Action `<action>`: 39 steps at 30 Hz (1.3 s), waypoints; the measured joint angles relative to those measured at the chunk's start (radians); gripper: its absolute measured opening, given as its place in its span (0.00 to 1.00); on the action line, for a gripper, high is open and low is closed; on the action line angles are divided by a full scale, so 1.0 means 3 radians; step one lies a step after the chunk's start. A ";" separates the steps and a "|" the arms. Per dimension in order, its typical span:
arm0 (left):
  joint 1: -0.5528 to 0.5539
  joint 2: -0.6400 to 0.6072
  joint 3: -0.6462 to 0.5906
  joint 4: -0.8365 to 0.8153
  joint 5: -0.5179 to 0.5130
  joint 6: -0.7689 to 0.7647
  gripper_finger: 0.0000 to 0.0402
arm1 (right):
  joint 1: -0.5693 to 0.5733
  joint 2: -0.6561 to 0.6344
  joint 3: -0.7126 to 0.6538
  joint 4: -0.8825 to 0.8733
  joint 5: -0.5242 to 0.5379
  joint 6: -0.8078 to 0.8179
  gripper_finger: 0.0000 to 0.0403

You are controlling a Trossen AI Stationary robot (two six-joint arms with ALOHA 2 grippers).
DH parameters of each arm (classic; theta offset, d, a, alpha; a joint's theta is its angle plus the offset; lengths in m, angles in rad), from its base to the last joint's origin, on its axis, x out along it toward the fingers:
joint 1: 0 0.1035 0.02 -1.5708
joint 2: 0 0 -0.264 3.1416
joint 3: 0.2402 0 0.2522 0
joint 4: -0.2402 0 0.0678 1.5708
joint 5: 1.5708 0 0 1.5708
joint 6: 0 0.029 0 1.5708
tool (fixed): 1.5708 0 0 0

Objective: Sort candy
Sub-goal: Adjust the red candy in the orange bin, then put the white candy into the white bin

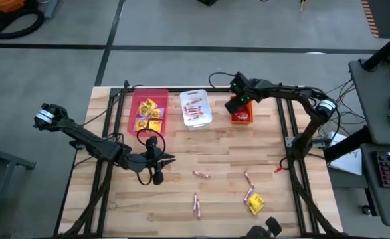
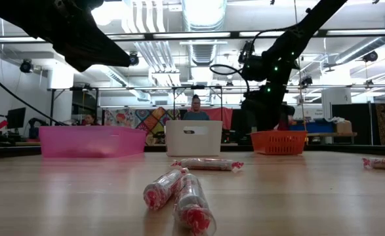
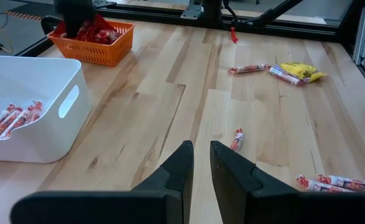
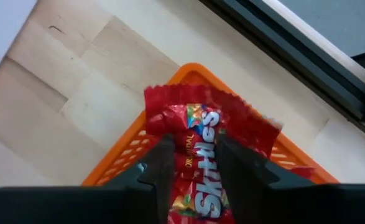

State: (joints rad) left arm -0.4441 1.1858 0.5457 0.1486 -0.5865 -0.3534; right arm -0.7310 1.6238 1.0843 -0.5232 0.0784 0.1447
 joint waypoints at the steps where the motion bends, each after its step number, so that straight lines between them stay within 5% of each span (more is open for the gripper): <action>1: 0.0000 0.0000 0.0000 0.0000 0.0000 0.0000 0.10 | 0.0001 -0.0026 0.0000 -0.0018 0.0000 0.0001 0.29; 19: 0.0000 0.0000 0.0000 0.0000 0.0006 -0.0219 0.10 | 0.0182 -0.0621 0.0004 -0.0594 -0.0304 0.0408 0.31; 22: 0.0000 0.0006 0.0000 0.0004 0.0008 -0.0278 0.10 | 0.0348 -0.0804 0.0004 -0.0696 -0.0611 0.0522 0.31; 26: 0.0000 0.0096 0.0000 0.0153 0.0115 -0.0258 0.10 | 0.0758 -0.1084 -0.0021 -0.0829 -0.0984 0.0571 0.31; 32: -0.0025 0.0465 0.0004 0.0775 0.0360 0.0034 0.15 | 0.1618 -0.1461 -0.0217 -0.0827 -0.0821 0.0773 0.31; 39: -0.0044 0.1008 0.0020 0.1278 0.0421 0.0278 0.36 | 0.2630 -0.1807 -0.0604 -0.0566 -0.0436 0.1484 0.31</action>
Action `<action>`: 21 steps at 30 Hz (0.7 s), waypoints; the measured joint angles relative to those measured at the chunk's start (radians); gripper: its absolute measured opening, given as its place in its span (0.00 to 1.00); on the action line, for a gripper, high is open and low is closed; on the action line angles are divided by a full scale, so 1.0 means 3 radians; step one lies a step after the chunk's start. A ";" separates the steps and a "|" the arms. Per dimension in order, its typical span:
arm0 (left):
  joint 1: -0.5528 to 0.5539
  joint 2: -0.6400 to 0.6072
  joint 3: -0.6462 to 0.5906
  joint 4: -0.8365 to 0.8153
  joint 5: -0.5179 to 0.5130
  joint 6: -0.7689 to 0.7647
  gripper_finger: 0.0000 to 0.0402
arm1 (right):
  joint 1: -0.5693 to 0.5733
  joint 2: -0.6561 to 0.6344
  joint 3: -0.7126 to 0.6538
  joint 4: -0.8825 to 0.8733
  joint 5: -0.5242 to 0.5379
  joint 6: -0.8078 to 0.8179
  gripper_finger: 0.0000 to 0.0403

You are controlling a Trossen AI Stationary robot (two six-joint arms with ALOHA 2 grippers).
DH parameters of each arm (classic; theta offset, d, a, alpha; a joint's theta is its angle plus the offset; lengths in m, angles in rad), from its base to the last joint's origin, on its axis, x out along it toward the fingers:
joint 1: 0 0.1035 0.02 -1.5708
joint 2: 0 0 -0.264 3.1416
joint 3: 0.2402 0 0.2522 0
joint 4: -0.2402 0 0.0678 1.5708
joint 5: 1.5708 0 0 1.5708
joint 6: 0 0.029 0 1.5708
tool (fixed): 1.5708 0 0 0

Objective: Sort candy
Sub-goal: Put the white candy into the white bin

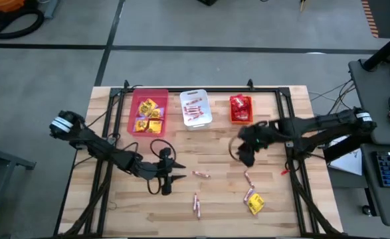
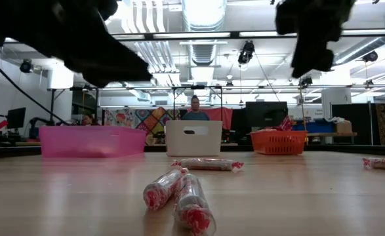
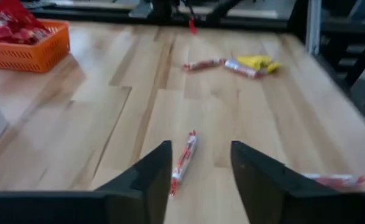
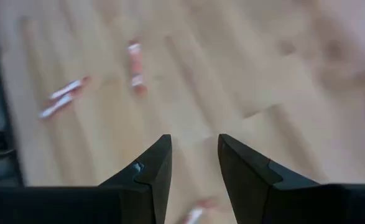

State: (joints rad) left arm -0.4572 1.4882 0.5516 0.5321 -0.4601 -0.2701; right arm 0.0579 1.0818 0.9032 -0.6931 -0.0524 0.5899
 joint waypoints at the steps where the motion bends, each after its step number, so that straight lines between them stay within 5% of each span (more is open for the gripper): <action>1: 0.0000 0.0086 0.0032 0.0008 0.0001 0.0024 0.39 | 0.0126 -0.0030 -0.0049 0.0073 0.0007 0.0095 0.31; 10: 0.0012 0.0811 0.0510 0.0011 0.0026 0.0599 0.51 | 0.0899 -0.0025 -0.0407 0.1159 0.0279 0.0547 0.31; 21: 0.0275 0.1442 0.0786 0.0023 0.0199 0.0882 0.47 | 0.1204 0.0400 -0.0411 0.1317 0.0703 0.0609 0.31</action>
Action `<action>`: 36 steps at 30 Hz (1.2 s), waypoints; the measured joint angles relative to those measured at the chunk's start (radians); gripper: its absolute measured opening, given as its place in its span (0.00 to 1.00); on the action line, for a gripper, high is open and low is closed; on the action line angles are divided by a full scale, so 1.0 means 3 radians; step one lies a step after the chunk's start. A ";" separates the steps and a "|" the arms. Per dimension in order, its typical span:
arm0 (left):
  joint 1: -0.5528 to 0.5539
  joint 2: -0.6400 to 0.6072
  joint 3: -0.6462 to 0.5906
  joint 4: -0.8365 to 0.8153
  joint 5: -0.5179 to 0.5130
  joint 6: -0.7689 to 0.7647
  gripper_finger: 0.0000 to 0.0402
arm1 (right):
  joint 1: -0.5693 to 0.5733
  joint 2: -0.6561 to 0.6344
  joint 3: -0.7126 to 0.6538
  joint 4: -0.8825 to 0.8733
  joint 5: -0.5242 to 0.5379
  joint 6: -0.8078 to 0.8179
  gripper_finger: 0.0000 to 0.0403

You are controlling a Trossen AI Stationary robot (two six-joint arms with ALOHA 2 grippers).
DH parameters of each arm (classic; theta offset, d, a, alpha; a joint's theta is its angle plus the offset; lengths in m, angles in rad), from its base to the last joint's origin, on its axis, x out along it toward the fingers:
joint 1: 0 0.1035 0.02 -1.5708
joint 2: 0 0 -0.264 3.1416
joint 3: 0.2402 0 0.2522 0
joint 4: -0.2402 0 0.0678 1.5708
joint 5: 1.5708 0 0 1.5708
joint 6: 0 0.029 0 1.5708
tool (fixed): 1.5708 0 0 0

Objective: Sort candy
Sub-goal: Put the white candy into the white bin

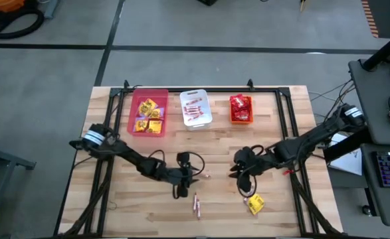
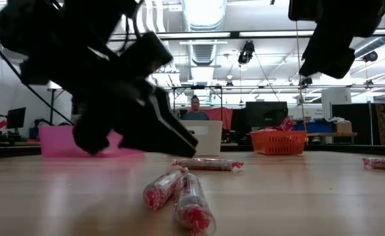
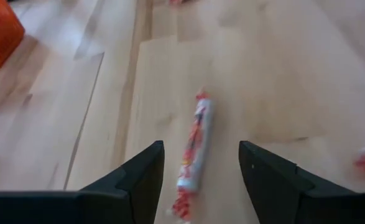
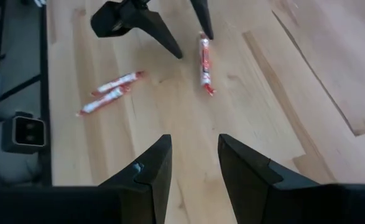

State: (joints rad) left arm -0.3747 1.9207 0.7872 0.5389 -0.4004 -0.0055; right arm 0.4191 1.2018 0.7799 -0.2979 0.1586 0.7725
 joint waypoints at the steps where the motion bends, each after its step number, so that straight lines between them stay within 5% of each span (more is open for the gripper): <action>1: 0.0027 0.0041 0.0012 0.0001 0.0001 -0.0002 0.47 | 0.0000 0.0040 0.0000 0.0014 0.0003 0.0003 0.31; 10: 0.0132 0.0232 0.0063 0.0053 0.0147 -0.0046 0.42 | 0.0000 0.0413 0.0000 0.0485 0.0063 -0.0205 0.31; 20: 0.0131 0.0169 0.0011 0.0007 0.0180 -0.0088 0.04 | 0.0000 0.1069 0.0000 0.1504 0.0578 -0.0900 0.31; 28: -0.0024 0.0080 -0.0080 0.0194 0.0118 -0.0120 0.02 | 0.0000 0.1208 -0.0001 0.2417 0.0613 -0.1442 0.31; 36: -0.0213 -0.0390 -0.0597 0.0866 -0.0155 -0.0246 0.01 | -0.0001 0.1193 0.0001 0.3000 0.0634 -0.1981 0.31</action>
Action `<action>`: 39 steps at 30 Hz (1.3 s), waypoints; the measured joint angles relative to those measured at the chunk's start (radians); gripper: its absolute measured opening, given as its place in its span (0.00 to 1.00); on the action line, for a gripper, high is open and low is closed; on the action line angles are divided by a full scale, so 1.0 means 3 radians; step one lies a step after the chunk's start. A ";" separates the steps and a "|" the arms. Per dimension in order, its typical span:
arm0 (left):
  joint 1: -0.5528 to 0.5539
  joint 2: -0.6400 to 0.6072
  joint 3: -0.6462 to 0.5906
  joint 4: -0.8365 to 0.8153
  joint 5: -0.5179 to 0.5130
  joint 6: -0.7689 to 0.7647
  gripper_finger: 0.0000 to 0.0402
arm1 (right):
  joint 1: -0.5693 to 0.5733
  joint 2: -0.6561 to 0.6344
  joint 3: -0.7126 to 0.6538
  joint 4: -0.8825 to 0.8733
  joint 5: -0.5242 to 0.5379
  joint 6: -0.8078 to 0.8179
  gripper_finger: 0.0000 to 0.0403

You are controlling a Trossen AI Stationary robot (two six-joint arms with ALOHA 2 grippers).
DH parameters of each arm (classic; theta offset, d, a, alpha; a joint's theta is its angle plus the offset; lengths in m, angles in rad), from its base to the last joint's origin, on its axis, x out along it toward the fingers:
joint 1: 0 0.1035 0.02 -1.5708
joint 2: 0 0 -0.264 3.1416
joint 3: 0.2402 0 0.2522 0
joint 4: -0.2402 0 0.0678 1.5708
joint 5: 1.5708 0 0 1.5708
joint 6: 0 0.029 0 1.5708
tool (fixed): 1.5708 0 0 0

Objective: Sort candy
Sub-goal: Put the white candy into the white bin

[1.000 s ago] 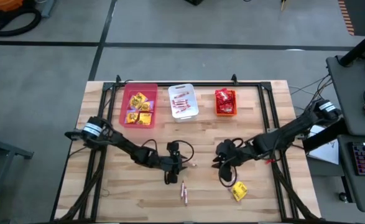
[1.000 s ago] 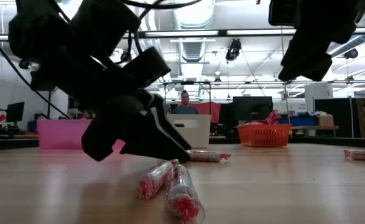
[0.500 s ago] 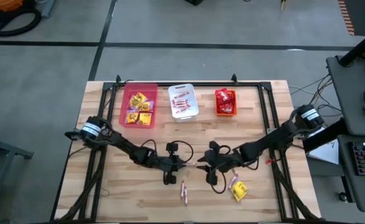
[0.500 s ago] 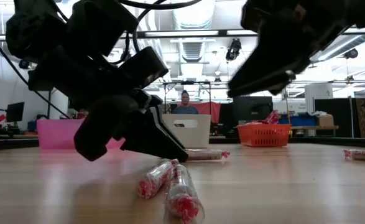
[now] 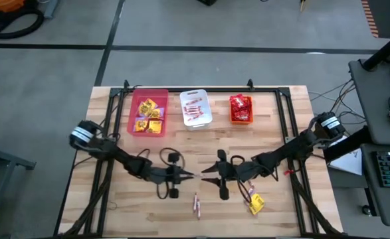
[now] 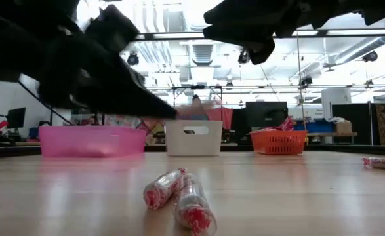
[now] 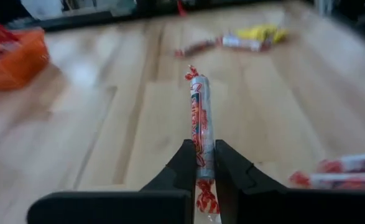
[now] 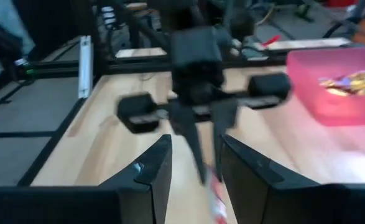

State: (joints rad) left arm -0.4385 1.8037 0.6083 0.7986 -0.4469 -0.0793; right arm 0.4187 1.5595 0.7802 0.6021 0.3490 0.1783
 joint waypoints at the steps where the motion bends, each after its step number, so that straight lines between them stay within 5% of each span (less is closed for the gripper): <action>1: -0.0021 -0.0081 -0.0062 0.0050 -0.0048 -0.0033 0.01 | 0.0000 0.0002 0.0000 0.0023 0.0054 -0.0023 0.31; 6: -0.0113 -0.0480 -0.0295 0.0122 -0.0182 -0.0076 0.01 | 0.0000 0.0004 -0.0001 0.0017 0.0410 -0.0027 0.31; 16: -0.0131 -0.1012 -0.0393 0.0171 -0.0347 -0.0117 0.02 | -0.0038 0.0049 0.0000 0.0484 0.0447 -0.0226 0.31; 39: -0.0144 -0.0822 -0.0085 0.0309 -0.0496 -0.0028 0.02 | -0.0155 0.0395 0.0292 0.0801 0.0479 -0.0457 0.31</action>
State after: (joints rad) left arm -0.4816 1.5570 0.5827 0.8913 -0.5956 -0.0875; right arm 0.3721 1.6779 0.8677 0.8423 0.4926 0.0413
